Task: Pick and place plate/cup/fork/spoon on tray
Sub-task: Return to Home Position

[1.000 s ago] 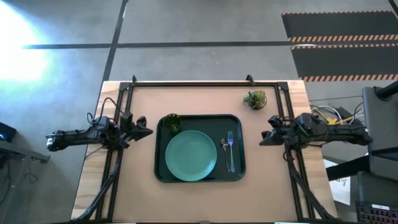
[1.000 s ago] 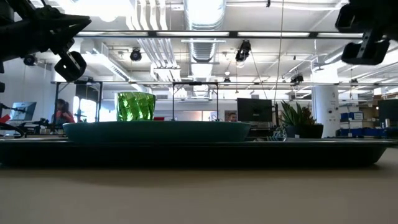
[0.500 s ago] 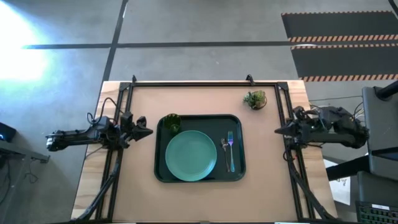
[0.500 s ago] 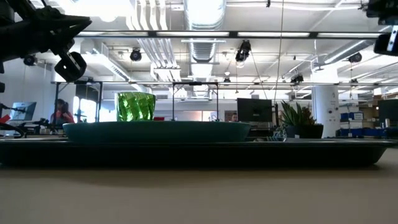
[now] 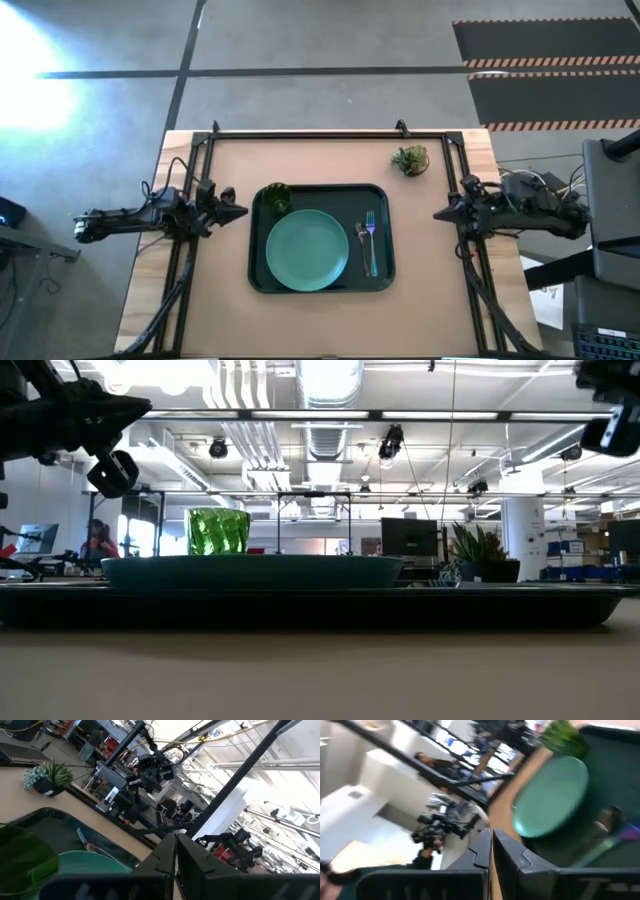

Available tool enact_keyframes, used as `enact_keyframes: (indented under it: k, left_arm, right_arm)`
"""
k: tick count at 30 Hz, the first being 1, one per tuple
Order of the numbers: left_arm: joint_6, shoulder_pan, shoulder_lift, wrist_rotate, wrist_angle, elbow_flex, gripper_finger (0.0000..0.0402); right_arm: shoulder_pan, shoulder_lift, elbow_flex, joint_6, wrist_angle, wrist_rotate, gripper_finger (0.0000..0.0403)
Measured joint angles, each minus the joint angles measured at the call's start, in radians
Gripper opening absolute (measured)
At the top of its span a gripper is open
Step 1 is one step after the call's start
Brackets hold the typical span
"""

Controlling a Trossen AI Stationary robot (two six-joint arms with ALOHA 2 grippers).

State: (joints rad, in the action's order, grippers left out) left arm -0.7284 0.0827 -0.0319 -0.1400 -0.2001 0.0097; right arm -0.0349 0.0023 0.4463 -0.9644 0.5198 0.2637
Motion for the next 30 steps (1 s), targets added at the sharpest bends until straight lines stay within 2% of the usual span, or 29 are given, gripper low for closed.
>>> enact_keyframes:
  k: [5, 12, 16, 22, 30]
  left_arm:
    - [0.0, 0.0, 0.003, 0.001, -0.001, 0.0, 0.0]
    - [0.001, 0.0, 0.003, 0.001, 0.0, 0.0, 0.0]
    - [0.001, 0.0, 0.003, -0.008, 0.0, 0.0, 0.0]
    - [0.002, 0.0, 0.003, -0.016, 0.0, 0.0, 0.0]
    - [0.002, 0.0, 0.003, -0.026, 0.0, 0.0, 0.0]
  right_arm:
    - [0.0, -0.001, -0.059, 0.003, -0.074, 0.006, 0.0009]
    - [0.0, -0.002, -0.192, 0.011, -0.369, 0.008, 0.0009]
    - [0.0, -0.002, -0.284, -0.011, -0.478, 0.007, 0.0009]
    - [0.0, -0.003, -0.421, -0.035, -0.77, 0.007, 0.0009]
    - [0.0, 0.0, -0.434, -0.092, -0.752, 0.007, 0.0009]
